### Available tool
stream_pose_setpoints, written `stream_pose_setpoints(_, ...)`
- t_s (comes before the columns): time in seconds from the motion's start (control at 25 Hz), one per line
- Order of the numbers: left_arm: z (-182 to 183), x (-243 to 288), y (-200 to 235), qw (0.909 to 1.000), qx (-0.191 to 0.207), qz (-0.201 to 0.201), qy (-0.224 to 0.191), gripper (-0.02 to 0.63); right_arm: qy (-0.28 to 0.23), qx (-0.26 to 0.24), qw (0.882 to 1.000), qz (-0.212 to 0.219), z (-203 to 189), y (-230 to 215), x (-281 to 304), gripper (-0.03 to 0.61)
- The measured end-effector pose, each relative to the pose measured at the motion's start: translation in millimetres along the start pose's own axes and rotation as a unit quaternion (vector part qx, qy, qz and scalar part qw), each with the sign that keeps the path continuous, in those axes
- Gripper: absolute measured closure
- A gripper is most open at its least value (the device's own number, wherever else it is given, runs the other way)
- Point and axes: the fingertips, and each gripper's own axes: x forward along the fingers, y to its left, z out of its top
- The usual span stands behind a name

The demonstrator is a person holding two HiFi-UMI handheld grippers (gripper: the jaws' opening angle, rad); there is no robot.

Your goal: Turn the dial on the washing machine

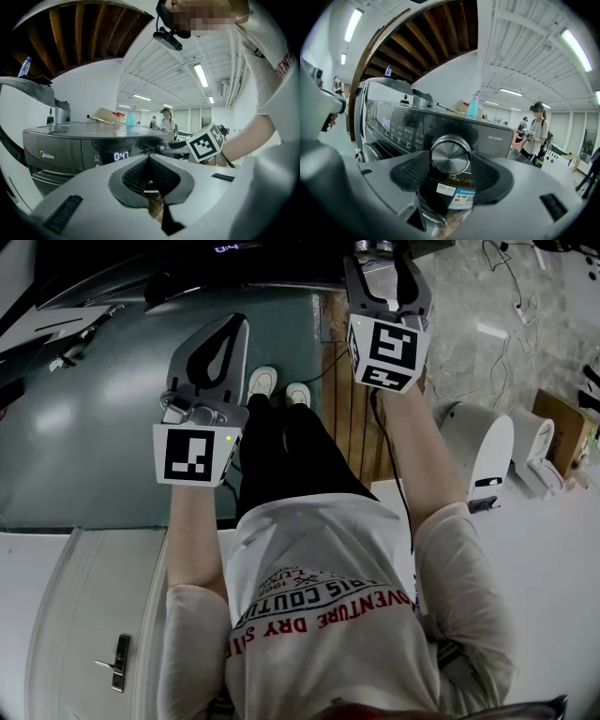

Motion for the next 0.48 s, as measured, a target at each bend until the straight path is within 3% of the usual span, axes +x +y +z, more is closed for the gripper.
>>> stream_pose_setpoints(0.12, -1, 0, 1, 1.0000, -0.003, 0.002, 0.003, 0.600, 0.001, -0.034, 0.999, 0.004, 2, 8, -4, 0.237)
stream_pose_setpoints(0.24, 2, -1, 0, 1.0000, 0.008, 0.001, -0.004, 0.600, 0.010, -0.098, 0.995, 0.007, 0, 13, -7, 0.235)
stream_pose_setpoints(0.48, 6, 1, -3, 1.0000, -0.001, 0.003, 0.001, 0.600, 0.001, -0.251, 0.968, -0.008, 5, 13, -3, 0.236)
